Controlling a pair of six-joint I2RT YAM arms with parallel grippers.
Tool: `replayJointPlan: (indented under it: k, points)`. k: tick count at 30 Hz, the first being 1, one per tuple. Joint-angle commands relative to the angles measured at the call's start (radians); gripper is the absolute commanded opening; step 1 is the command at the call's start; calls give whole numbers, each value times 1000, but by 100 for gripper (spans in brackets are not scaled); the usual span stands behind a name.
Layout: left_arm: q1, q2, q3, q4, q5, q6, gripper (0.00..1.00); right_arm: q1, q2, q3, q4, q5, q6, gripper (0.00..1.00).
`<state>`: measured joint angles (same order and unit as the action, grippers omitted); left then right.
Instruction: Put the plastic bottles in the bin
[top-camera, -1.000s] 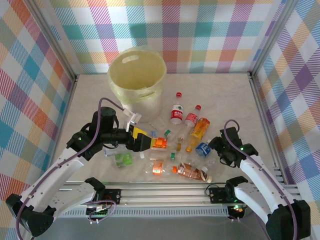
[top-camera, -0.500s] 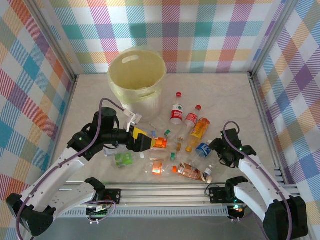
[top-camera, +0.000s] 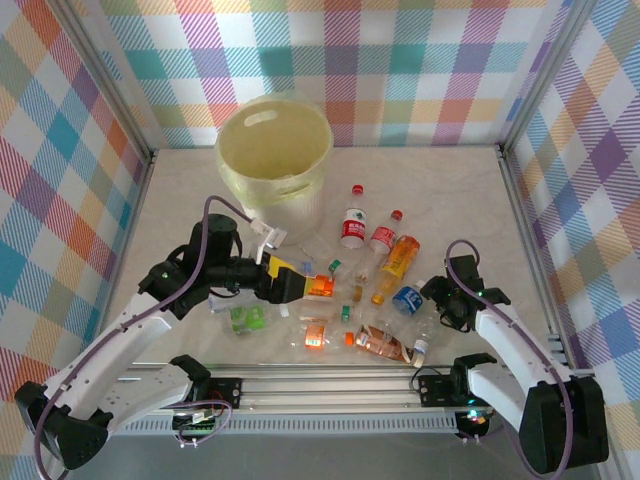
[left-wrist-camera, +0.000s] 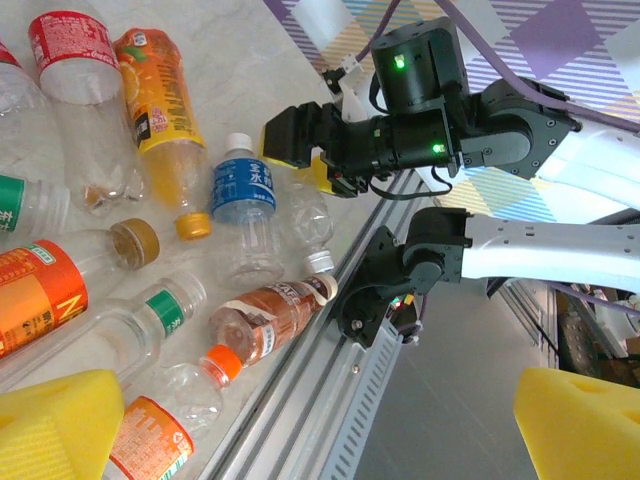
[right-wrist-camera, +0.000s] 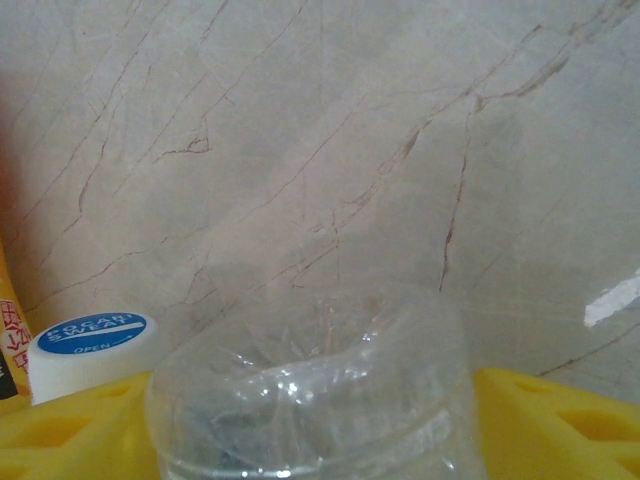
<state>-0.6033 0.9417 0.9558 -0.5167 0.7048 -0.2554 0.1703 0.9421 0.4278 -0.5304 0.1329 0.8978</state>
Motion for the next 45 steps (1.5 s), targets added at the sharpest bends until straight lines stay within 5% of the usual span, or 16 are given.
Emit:
replayJointPlan:
  k: [1, 9, 22, 36, 45]
  points:
    - [-19, 5, 3, 26, 1, -9, 100, -12, 5, -5, 23, -13, -25, 73]
    - [-33, 16, 8, 31, -8, -11, 100, -56, 8, 21, 21, -2, -77, 66]
    - [-81, 81, 3, 154, -45, -109, 100, -83, -1, 290, -82, 207, -286, 61]
    - [-155, 233, 18, 526, -146, -293, 98, -62, -57, 477, 48, -213, -229, 57]
    - [-226, 372, 99, 686, -154, -296, 96, 65, -89, 543, 143, -274, -115, 56]
